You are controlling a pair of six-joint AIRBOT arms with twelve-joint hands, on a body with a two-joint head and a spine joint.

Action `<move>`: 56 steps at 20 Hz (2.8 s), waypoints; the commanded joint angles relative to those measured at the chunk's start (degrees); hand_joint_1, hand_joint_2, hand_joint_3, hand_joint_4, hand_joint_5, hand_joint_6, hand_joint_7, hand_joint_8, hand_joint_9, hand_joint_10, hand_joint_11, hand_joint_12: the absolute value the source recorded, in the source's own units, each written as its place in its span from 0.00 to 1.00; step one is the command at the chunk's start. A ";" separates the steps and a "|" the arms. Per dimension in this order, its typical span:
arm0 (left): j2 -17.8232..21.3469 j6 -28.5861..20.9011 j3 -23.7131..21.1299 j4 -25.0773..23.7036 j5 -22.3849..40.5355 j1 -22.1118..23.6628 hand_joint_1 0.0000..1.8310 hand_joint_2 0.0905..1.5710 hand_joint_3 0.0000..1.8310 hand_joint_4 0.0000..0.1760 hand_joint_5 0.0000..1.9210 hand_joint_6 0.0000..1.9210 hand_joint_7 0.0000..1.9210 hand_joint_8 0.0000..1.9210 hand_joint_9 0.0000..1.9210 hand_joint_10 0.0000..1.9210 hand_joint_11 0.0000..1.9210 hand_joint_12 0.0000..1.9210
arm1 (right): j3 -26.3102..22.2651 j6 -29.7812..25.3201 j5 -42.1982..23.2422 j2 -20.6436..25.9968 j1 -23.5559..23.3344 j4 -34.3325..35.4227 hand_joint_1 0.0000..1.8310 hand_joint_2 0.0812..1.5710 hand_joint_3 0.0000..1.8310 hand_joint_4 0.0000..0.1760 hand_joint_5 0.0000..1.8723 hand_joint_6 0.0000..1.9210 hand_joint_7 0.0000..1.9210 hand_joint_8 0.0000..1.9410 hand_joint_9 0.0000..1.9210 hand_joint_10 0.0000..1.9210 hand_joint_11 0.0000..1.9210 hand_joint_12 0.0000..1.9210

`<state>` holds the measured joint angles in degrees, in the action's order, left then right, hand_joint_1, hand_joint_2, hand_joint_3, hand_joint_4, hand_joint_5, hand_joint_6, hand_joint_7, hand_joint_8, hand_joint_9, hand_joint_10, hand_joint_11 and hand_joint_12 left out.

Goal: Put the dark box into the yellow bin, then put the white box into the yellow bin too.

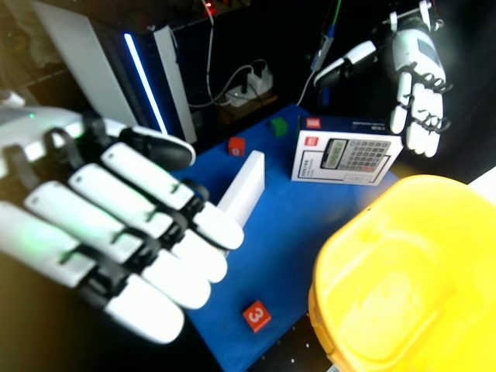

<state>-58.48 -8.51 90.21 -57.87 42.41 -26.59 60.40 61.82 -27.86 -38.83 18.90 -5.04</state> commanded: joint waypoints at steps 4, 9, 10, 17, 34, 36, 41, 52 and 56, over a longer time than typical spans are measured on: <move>-1.10 -0.68 0.36 1.80 2.16 0.26 0.33 0.37 0.01 0.98 0.00 0.00 0.10 0.00 0.10 0.00 0.08 0.05 | 0.18 0.21 -6.84 0.09 -0.33 1.41 0.02 0.65 0.00 0.00 0.24 0.00 0.26 0.00 0.20 0.00 0.10 0.23; -3.17 -2.21 1.38 -0.45 1.94 -0.75 0.35 0.48 0.01 0.64 0.00 0.00 0.04 0.00 0.05 0.01 0.03 0.04 | 0.14 0.21 -6.84 0.10 -0.09 1.51 0.00 0.65 0.00 0.00 0.23 0.00 0.26 0.00 0.20 0.00 0.08 0.28; -3.55 -2.99 1.79 -0.64 2.15 -1.17 0.33 0.49 0.01 0.64 0.00 0.00 0.03 0.00 0.04 0.00 0.03 0.04 | 0.13 0.21 -6.84 0.10 -0.01 1.51 0.01 0.64 0.00 0.00 0.24 0.00 0.26 0.00 0.20 0.00 0.07 0.28; -4.56 -5.45 2.59 -2.65 1.72 -4.24 0.35 0.47 0.00 0.36 0.00 0.00 0.05 0.01 0.05 0.01 0.05 0.05 | 0.14 0.21 -6.84 0.10 0.30 1.60 0.03 0.62 0.00 0.00 0.24 0.00 0.26 0.00 0.21 0.00 0.06 0.32; -4.87 -9.10 2.72 -9.33 -1.84 -7.09 0.64 0.40 0.00 0.00 0.22 0.00 0.27 0.00 0.26 0.00 0.11 0.34 | 0.14 0.21 -6.86 0.18 0.64 1.85 0.01 0.60 0.00 0.00 0.25 0.00 0.27 0.00 0.21 0.00 0.05 0.31; -5.34 -9.15 2.91 -10.46 -2.89 -7.80 0.74 0.47 0.00 0.00 0.42 0.00 0.38 0.01 0.39 0.01 0.31 0.29 | 0.13 0.21 -6.88 0.30 0.64 1.99 0.03 0.60 0.00 0.00 0.25 0.00 0.27 0.00 0.21 0.00 0.05 0.31; -5.82 -9.13 3.49 -11.24 -4.92 -8.71 0.71 0.60 0.00 0.00 0.67 0.24 0.77 0.02 0.70 0.30 0.59 0.58 | 0.14 0.21 -7.16 0.42 0.64 2.16 0.05 0.60 0.00 0.00 0.24 0.00 0.25 0.00 0.21 0.00 0.03 0.31; -5.48 -4.74 4.04 2.11 0.32 -9.16 0.76 0.63 0.00 0.00 0.54 0.48 0.72 0.01 0.63 0.41 0.56 0.41 | 0.17 0.21 -7.33 0.46 0.64 2.25 0.06 0.59 0.00 0.00 0.25 0.00 0.26 0.00 0.21 0.00 0.02 0.34; -4.00 -1.18 2.87 11.28 4.91 -9.15 0.78 0.62 0.00 0.00 0.59 0.29 0.70 0.08 0.63 0.42 0.54 0.53 | 0.21 0.21 -7.33 0.28 0.64 2.26 0.06 0.59 0.00 0.00 0.24 0.00 0.26 0.00 0.21 0.00 0.00 0.40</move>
<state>-62.43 -8.60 93.17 -48.07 44.45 -35.68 60.36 61.89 -28.05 -38.50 20.03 -3.60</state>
